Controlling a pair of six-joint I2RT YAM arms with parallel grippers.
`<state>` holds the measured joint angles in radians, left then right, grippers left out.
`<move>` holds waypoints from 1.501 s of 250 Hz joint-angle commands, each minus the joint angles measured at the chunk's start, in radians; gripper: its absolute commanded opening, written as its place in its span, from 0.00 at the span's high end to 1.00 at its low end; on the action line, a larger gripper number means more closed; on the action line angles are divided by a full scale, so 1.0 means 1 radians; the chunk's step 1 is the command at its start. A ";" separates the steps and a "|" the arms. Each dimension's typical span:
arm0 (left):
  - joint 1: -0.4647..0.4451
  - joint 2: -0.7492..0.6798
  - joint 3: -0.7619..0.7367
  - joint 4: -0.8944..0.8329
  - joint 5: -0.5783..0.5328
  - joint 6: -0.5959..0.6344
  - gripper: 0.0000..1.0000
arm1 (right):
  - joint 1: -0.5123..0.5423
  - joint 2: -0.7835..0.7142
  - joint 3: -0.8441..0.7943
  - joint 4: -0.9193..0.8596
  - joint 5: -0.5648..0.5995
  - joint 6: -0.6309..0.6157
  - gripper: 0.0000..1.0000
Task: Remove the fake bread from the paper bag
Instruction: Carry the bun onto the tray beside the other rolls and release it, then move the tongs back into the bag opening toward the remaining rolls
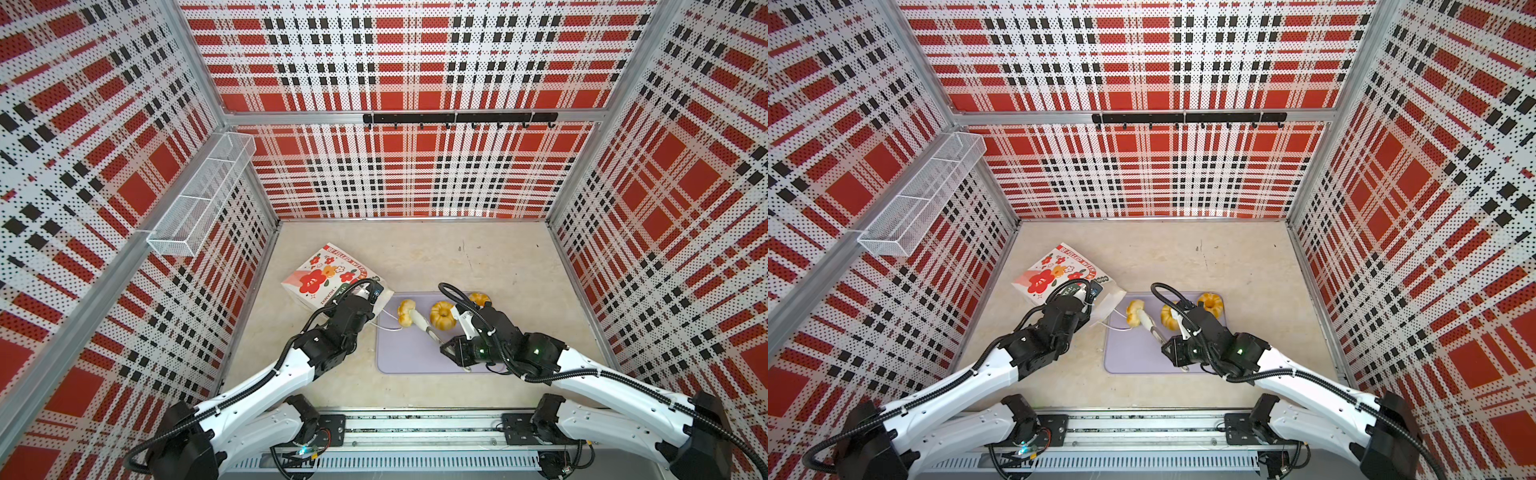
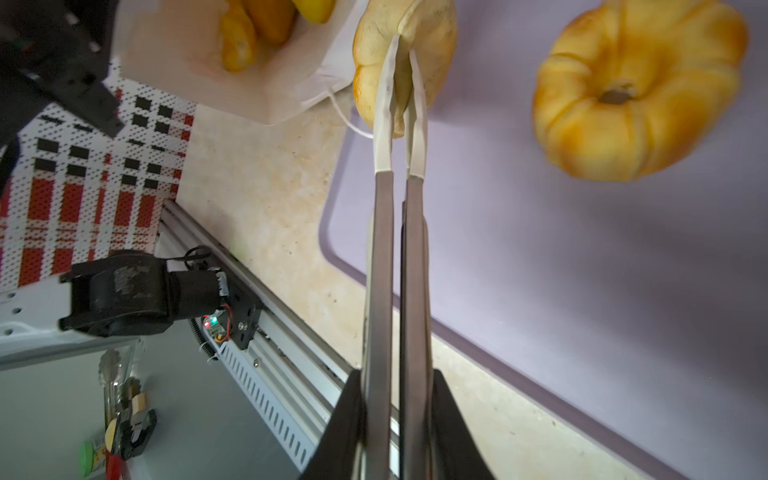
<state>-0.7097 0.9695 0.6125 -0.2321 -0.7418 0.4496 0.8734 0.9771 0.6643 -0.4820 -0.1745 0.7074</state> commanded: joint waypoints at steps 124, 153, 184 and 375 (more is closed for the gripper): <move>0.059 -0.219 0.000 -0.184 -0.037 -0.065 1.00 | -0.083 0.200 -0.046 0.391 -0.182 0.022 1.00; 0.058 -0.220 -0.003 -0.189 -0.044 -0.061 1.00 | -0.084 0.152 -0.063 0.294 -0.130 0.027 0.96; 0.058 -0.243 -0.017 -0.185 -0.027 -0.048 1.00 | -0.084 0.064 -0.084 0.157 -0.074 0.037 0.79; 0.030 -0.270 -0.055 -0.197 0.016 -0.005 1.00 | -0.079 -0.178 0.116 -0.382 0.015 -0.013 0.69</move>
<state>-0.6746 0.7143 0.5758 -0.4213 -0.7372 0.4313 0.7906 0.8265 0.7086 -0.8028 -0.1852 0.7261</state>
